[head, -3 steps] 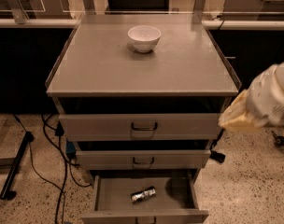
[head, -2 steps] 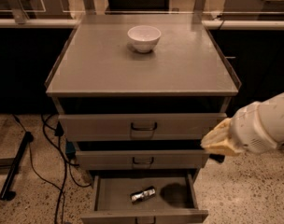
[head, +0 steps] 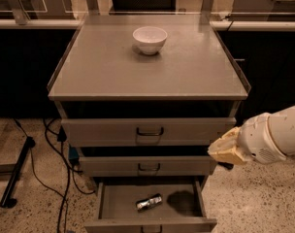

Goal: Pick redbull can from bottom drawer and place on counter

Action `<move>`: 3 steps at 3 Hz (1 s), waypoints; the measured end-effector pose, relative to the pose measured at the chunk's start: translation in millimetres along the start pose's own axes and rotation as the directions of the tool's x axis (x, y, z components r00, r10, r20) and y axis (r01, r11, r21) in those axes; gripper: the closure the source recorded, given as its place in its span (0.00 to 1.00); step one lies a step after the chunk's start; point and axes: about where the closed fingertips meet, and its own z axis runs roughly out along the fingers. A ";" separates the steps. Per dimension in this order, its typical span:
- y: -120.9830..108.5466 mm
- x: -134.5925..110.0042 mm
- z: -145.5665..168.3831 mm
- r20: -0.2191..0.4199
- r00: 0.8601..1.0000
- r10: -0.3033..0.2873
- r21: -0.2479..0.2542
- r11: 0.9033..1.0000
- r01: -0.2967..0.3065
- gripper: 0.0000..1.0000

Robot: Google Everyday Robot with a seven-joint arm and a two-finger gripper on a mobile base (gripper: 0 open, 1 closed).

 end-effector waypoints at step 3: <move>20.6 99.9 134.1 0.098 0.993 0.062 -0.051 0.997 -0.057 1.00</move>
Offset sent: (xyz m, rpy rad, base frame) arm -0.0185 0.0106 -0.2430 0.1833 0.0102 -0.0142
